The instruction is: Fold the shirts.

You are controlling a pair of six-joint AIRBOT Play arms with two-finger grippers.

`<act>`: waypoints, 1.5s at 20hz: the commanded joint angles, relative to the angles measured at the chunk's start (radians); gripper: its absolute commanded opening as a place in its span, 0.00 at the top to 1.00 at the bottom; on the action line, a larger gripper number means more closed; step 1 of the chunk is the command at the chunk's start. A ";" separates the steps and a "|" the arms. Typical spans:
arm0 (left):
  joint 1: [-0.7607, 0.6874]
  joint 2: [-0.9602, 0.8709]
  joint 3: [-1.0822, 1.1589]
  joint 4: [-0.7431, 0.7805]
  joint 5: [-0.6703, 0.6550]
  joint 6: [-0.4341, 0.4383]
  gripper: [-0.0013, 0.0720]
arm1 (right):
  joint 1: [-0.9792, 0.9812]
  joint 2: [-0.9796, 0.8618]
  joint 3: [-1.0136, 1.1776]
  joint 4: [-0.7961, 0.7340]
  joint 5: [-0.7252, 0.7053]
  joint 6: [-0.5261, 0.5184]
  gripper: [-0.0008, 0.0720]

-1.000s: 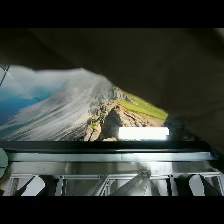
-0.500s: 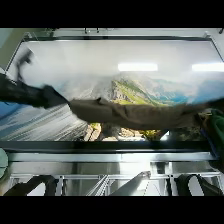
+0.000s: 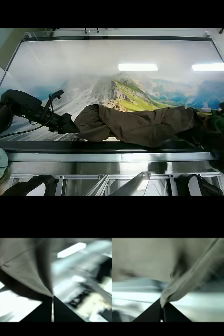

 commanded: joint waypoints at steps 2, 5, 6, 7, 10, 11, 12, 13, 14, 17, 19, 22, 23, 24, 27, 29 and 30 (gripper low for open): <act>0.015 0.175 0.409 -0.402 -0.019 0.163 0.95 | 0.001 0.035 0.444 0.376 -0.295 -0.099 0.97; 0.286 0.036 0.914 -0.158 -0.248 0.024 0.95 | 0.004 -0.380 0.830 0.330 -0.363 -0.098 0.97; 0.367 -0.052 1.021 -0.185 -0.180 -0.020 0.95 | 0.014 -0.529 0.880 0.330 -0.298 -0.069 0.97; 0.426 -0.147 1.102 -0.193 -0.065 -0.065 0.95 | 0.025 -0.658 0.887 0.326 -0.220 -0.068 0.97; 0.467 -0.328 1.114 -0.190 0.138 -0.111 0.96 | 0.090 -0.855 0.845 0.174 -0.179 -0.067 0.97; 0.463 -0.351 1.060 -0.190 0.136 -0.109 0.96 | 0.108 -0.885 0.845 0.121 -0.177 -0.067 0.97; 0.447 -0.357 1.000 -0.190 0.132 -0.093 0.96 | 0.121 -0.893 0.845 0.080 -0.176 -0.067 0.97; 0.424 -0.357 0.937 -0.190 0.126 -0.056 0.96 | 0.128 -0.892 0.845 0.055 -0.177 -0.067 0.97; 0.401 -0.357 0.889 -0.187 0.105 -0.032 0.96 | 0.133 -0.890 0.845 0.056 -0.164 -0.067 0.97; 0.322 -0.340 0.757 -0.045 0.079 -0.032 0.96 | 0.141 -0.859 0.842 -0.026 -0.089 -0.066 0.97; 0.252 -0.298 0.627 0.110 0.078 -0.033 0.96 | 0.157 -0.806 0.792 -0.162 -0.037 -0.029 0.97; 0.167 -0.143 0.400 0.113 0.073 0.024 0.96 | 0.163 -0.591 0.608 -0.132 -0.014 -0.095 0.97; 0.156 -0.073 0.360 0.055 0.072 0.026 0.96 | 0.161 -0.500 0.574 -0.100 -0.014 -0.107 0.97; 0.155 0.037 0.343 -0.071 0.072 0.047 0.96 | 0.152 -0.369 0.571 -0.067 -0.017 -0.109 0.97; 0.196 0.325 0.509 -0.242 -0.004 0.011 0.96 | 0.072 -0.065 0.680 0.050 -0.132 -0.113 0.97; 0.270 0.438 0.766 -0.219 -0.098 0.023 0.96 | 0.011 0.042 0.834 0.050 -0.299 -0.156 0.97; 0.323 0.446 0.933 -0.161 -0.118 0.023 0.96 | -0.013 0.043 0.929 0.050 -0.372 -0.175 0.97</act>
